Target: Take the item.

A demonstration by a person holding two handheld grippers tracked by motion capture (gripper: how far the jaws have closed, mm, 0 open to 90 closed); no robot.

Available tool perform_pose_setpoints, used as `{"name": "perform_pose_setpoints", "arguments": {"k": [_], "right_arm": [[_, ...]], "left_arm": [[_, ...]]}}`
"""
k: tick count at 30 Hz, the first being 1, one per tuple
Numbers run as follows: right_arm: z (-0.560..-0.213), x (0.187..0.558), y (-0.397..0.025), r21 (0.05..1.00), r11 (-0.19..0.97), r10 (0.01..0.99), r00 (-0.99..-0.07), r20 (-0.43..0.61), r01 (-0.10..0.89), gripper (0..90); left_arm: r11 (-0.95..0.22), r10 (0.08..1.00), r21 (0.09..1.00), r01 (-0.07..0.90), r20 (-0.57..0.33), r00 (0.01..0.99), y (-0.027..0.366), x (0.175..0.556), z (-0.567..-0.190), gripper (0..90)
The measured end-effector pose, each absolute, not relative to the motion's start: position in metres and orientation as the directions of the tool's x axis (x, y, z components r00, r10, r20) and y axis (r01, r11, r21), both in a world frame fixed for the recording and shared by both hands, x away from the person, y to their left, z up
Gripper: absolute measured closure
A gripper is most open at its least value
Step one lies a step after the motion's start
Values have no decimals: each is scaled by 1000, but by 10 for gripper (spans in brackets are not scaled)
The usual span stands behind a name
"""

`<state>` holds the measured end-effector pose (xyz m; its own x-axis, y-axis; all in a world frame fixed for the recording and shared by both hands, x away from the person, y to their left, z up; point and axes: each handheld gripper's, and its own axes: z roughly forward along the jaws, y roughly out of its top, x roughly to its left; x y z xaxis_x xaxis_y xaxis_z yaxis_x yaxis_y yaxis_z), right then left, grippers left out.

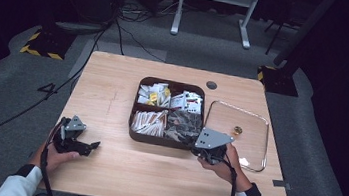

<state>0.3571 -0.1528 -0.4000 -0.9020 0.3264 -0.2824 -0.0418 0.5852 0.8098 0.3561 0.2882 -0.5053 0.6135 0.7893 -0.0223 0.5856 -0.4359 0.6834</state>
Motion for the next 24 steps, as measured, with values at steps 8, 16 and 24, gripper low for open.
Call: {"name": "perform_pose_setpoints", "arguments": {"k": [8, 16, 24], "right_arm": [[-414, 347, -144, 787, 616, 274, -927, -257, -36, 889], [-425, 345, -138, 775, 631, 238, -946, -220, -22, 889], [-437, 345, -131, 757, 653, 200, -961, -191, -15, 888]], "left_arm": [[-436, 789, 683, 586, -23, 613, 288, 356, -505, 119], [-435, 790, 683, 586, -23, 613, 288, 356, -505, 119], [-434, 791, 683, 587, -23, 611, 288, 356, -505, 120]]}}
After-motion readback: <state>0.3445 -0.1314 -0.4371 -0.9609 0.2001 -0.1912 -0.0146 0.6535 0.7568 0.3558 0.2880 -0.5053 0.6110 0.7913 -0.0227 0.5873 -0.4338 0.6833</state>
